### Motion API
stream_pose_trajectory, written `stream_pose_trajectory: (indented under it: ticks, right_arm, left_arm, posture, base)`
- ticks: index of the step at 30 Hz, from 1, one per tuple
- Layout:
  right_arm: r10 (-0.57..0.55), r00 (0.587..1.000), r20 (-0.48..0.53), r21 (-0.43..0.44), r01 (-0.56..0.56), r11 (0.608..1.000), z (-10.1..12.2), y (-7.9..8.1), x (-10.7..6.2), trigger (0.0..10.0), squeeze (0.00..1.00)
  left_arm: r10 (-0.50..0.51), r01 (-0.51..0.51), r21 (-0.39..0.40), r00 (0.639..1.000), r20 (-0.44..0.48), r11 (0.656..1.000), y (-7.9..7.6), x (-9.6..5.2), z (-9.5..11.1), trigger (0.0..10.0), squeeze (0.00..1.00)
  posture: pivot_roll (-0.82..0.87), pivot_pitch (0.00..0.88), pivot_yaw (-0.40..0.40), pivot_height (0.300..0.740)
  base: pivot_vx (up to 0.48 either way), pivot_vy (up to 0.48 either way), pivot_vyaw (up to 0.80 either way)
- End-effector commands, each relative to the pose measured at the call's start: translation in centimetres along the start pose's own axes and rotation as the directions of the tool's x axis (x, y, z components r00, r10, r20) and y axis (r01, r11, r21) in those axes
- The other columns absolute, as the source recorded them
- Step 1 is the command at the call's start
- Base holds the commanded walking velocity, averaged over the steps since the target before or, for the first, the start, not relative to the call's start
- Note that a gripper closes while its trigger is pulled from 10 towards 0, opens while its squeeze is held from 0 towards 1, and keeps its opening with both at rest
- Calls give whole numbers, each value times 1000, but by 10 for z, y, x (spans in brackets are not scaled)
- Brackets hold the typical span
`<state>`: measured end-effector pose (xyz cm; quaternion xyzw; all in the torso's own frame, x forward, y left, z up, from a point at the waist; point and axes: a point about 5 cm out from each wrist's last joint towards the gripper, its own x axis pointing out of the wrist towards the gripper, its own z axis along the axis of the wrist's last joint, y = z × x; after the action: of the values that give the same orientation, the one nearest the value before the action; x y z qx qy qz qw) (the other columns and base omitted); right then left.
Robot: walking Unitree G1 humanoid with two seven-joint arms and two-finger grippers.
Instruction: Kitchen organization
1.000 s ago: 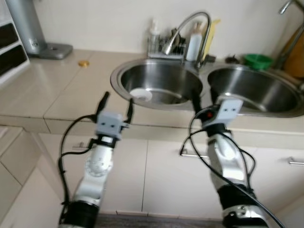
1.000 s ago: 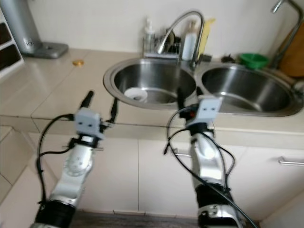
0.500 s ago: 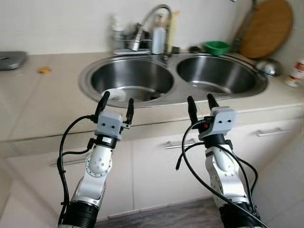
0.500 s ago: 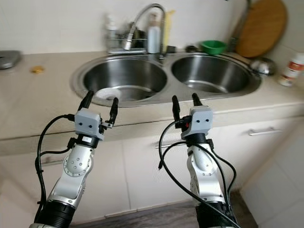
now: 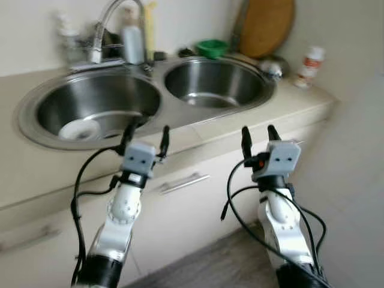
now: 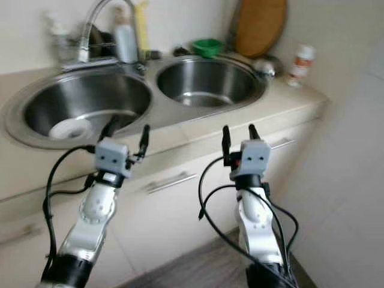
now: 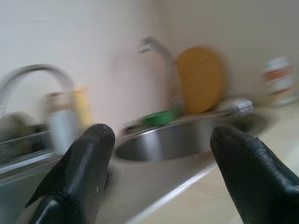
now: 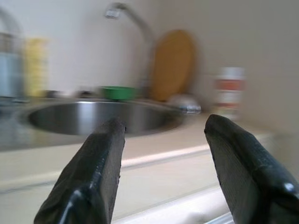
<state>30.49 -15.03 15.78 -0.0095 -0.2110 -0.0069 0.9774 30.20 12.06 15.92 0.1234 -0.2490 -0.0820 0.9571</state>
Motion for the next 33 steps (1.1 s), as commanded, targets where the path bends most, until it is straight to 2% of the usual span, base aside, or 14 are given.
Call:
stream_pose_trajectory:
  ticks: [1, 7, 8, 15, 19, 21, 22, 23, 27, 30, 33]
  right_arm:
    - [6, 1000, 25, 13, -6, 1000, 6, 5, 2, 10000, 0]
    - [16, 1000, -19, -6, -16, 1000, -3, 3, -6, 10000, 0]
    - [22, 999, -36, -19, -23, 1000, -6, 1, -9, 10000, 0]
    - [7, 995, -96, -75, -15, 997, -17, -9, -20, 10000, 0]
    - [-15, 986, -167, -121, -6, 993, -28, -15, -27, 10000, 0]
    - [-41, 966, -255, -146, 3, 989, -41, -21, -35, 10000, 0]
    - [-63, 940, -337, -157, 10, 988, -53, -25, -42, 10000, 0]
    - [-78, 919, -386, -147, 22, 989, -60, -28, -48, 10000, 0]
    - [-75, 898, -433, -155, 8, 988, -67, -30, -55, 10000, 0]
    - [-72, 867, -493, -170, -15, 985, -75, -34, -69, 10000, 0]
    - [0, 824, -566, -179, -123, 976, -86, -30, -85, 10000, 0]
  left_arm:
    - [1, -1, 13, 1000, 20, 1000, 5, 0, 4, 10000, 0]
    - [-17, 17, -7, 1000, 7, 1000, 2, -4, 0, 10000, 0]
    - [-34, 33, -27, 999, -19, 999, 0, -7, -4, 10000, 0]
    - [-127, 125, -22, 984, -122, 992, -9, -26, -23, 10000, 0]
    - [-179, 180, -13, 965, -191, 984, -14, -35, -33, 10000, 0]
    - [-218, 228, 7, 938, -270, 974, -16, -45, -46, 10000, 0]
    - [-241, 248, -22, 913, -330, 969, -18, -54, -56, 10000, 0]
    - [-260, 272, -19, 891, -373, 962, -19, -62, -62, 10000, 0]
    - [-282, 300, -17, 872, -401, 954, -20, -70, -67, 10000, 0]
    - [-294, 309, -39, 848, -441, 950, -21, -80, -71, 10000, 0]
    - [-287, 295, -65, 821, -494, 953, -23, -90, -79, 10000, 0]
  posture:
    - [63, 0, -17, 740]
    - [58, 0, -15, 740]
    - [57, 0, -13, 740]
    - [50, 0, -8, 740]
    - [48, 0, -9, 740]
    - [45, 0, -7, 740]
    - [40, 0, -7, 740]
    - [41, 0, -7, 740]
    - [37, 0, -5, 740]
    - [38, 0, -7, 740]
    - [32, 0, -7, 740]
  base:
    - [0, -296, -800]
    - [0, -190, -800]
    - [0, 0, -800]
    - [0, 0, -800]
    - [0, 0, -800]
    - [0, 0, -800]
    - [0, 0, -800]
    - [0, 0, -800]
    - [0, 0, -800]
    - [0, 0, -800]
    - [0, 0, -800]
